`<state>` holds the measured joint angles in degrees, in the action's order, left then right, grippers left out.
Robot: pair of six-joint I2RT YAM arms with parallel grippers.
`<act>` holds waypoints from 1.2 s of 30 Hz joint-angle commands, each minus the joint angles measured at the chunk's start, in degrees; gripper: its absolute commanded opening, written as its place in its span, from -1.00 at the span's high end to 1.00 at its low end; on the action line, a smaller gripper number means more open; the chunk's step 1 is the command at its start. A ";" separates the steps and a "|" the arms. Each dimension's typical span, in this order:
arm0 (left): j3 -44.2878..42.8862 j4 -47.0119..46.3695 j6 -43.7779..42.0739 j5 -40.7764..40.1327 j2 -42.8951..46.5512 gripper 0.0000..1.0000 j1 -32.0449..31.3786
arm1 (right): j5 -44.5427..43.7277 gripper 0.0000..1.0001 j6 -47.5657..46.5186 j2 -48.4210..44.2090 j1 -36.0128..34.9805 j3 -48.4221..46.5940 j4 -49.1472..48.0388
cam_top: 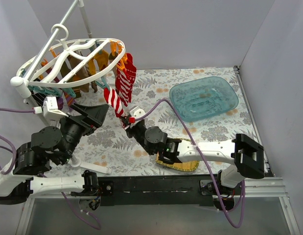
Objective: Remove the socks clipped to the hanger
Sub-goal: Remove the sock from the hanger.
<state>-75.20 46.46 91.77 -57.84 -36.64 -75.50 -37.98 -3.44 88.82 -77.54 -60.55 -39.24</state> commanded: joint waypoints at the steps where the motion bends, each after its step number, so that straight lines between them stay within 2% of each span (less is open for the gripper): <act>1: -0.30 -5.75 -4.48 -7.10 -2.73 -0.61 -0.17 | -3.24 0.97 -2.45 1.01 -0.95 -2.81 -5.40; 15: 1.37 -19.03 -11.52 -18.35 -7.13 -0.61 -0.17 | -7.55 0.97 -8.86 4.79 -4.20 -5.98 -8.39; 22: 4.09 -20.09 -13.98 -17.22 -6.51 -0.57 -0.17 | -6.41 0.97 -8.69 4.70 -4.55 -6.33 -8.22; 26: 6.20 -16.77 -12.85 -14.32 -5.63 -0.47 -0.17 | -5.44 0.97 -8.25 4.00 -4.73 -6.59 -7.34; 31: 6.99 -8.41 -5.22 -10.63 -7.29 -0.39 -0.17 | -4.92 0.97 -7.90 3.56 -4.99 -6.68 -6.46; 36: 7.52 0.47 2.89 -10.97 -8.09 -0.35 -0.17 | -4.12 0.97 -7.11 3.03 -5.08 -6.68 -5.76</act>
<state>-68.71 37.26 87.48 -69.38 -43.99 -75.48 -42.92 -10.48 93.89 -82.15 -64.77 -43.31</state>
